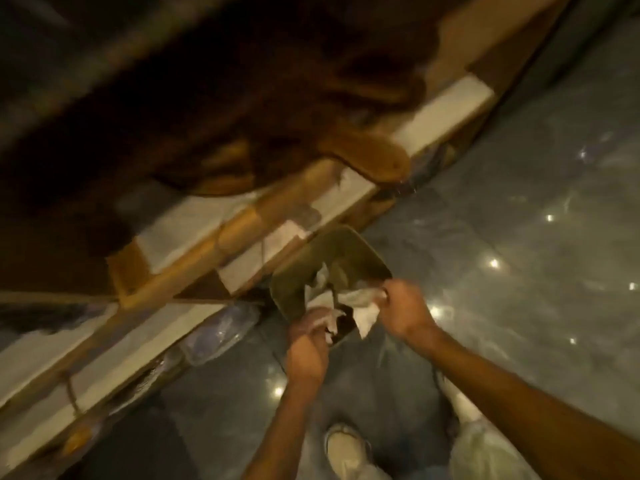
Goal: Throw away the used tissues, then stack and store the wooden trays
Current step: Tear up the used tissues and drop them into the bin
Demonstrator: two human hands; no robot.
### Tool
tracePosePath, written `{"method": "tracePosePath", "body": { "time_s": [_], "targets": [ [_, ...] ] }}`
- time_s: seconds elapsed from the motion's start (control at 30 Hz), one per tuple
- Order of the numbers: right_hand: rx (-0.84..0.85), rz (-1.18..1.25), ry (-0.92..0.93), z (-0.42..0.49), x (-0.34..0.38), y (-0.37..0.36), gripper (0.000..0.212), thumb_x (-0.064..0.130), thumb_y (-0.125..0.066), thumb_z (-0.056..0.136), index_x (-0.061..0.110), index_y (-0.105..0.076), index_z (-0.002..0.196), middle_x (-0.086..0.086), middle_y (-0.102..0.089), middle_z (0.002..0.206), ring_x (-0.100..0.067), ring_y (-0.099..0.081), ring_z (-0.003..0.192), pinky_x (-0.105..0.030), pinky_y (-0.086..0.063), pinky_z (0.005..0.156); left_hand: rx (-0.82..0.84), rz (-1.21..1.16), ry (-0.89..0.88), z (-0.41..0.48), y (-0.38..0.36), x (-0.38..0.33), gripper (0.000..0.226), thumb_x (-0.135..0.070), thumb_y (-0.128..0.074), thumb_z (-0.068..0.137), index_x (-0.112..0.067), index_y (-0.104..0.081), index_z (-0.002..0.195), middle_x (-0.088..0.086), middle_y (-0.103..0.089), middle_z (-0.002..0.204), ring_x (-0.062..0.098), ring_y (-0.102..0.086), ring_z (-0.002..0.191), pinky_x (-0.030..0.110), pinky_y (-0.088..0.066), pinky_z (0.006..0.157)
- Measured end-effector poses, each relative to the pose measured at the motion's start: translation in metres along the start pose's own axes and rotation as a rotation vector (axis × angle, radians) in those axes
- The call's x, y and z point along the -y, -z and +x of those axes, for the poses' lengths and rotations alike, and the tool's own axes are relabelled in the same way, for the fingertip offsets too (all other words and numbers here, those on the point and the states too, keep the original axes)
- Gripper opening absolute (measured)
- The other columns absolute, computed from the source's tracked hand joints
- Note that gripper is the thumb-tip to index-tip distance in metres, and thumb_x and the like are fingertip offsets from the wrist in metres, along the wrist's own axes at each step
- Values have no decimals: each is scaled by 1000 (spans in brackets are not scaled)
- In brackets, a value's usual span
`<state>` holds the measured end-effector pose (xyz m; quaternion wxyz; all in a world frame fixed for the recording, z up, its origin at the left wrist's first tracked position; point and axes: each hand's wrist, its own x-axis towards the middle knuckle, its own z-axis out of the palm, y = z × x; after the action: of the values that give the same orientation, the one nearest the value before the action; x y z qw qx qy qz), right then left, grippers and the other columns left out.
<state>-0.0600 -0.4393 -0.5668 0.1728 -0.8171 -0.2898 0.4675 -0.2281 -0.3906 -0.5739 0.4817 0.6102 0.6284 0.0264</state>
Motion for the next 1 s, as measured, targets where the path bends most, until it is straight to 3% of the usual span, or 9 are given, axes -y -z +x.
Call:
{"method": "tracePosePath", "body": {
  "time_s": [0.07, 0.13, 0.3, 0.37, 0.47, 0.6, 0.67, 0.77, 1.0],
  "targets": [
    [-43, -6, 3, 33, -19, -14, 30, 10, -53, 95, 6, -65, 122, -19, -67, 121, -35, -63, 113, -35, -50, 97, 22, 82, -87, 34, -22, 5, 28, -6, -48, 97, -1, -65, 119, 13, -62, 128, 27, -56, 121, 4, -37, 91],
    [-49, 41, 28, 64, -30, -28, 30, 12, -54, 95, 8, -65, 122, -19, -66, 122, -35, -62, 113, -36, -49, 98, 28, 171, -145, 65, -40, 14, 29, -4, -48, 96, -2, -65, 119, 17, -62, 130, 30, -54, 124, 24, -35, 107],
    [17, -192, 115, 123, -50, -69, 33, 21, -57, 95, 15, -61, 127, -15, -60, 132, -32, -54, 124, -36, -43, 106, -96, 264, -222, 114, -70, 43, 24, -3, -55, 91, -3, -70, 110, 18, -69, 114, 30, -61, 111, 20, -37, 94],
    [70, -279, 170, 136, -54, -89, 38, 27, -59, 94, 18, -57, 130, -13, -53, 138, -31, -52, 127, -39, -42, 107, -124, 263, -234, 130, -77, 49, 23, -3, -58, 89, 0, -69, 109, 21, -68, 112, 34, -61, 109, 31, -42, 97],
    [182, -429, 264, 149, -56, -115, 49, 33, -47, 99, 20, -37, 146, -12, -34, 154, -32, -38, 139, -50, -33, 114, -89, 311, -251, 144, -83, 60, 25, -7, -60, 90, 4, -66, 112, 25, -66, 118, 37, -58, 117, 46, -40, 106],
    [269, -619, 330, 152, -46, -107, 74, 44, -48, 97, 27, -5, 156, -7, -5, 165, -34, -5, 151, -57, -13, 120, 69, 480, -183, 157, -78, 68, 44, -30, -48, 95, -5, -55, 131, 18, -53, 139, 36, -42, 134, 46, -27, 114],
    [277, -549, 268, 146, -34, -92, 82, 45, -59, 91, 30, -11, 155, -11, -12, 163, -38, -20, 147, -55, -24, 117, 160, 469, -146, 156, -70, 66, 40, -31, -41, 98, -10, -55, 129, 16, -56, 136, 32, -47, 129, 41, -31, 113],
    [204, -487, 277, 124, -19, -67, 61, 42, -56, 92, 24, -36, 146, -13, -43, 148, -36, -47, 131, -48, -39, 109, 190, 383, -108, 142, -55, 56, 32, -27, -45, 99, -13, -60, 123, 17, -60, 128, 35, -55, 120, 48, -40, 106],
    [-9, -464, 265, 33, 4, -1, 53, 37, -58, 90, 29, -42, 140, -8, -51, 139, -33, -52, 122, -39, -46, 96, 148, 644, -221, 63, -11, -4, 27, -29, -46, 94, -22, -61, 115, 9, -64, 123, 30, -57, 115, 38, -47, 94]
  ]
}}
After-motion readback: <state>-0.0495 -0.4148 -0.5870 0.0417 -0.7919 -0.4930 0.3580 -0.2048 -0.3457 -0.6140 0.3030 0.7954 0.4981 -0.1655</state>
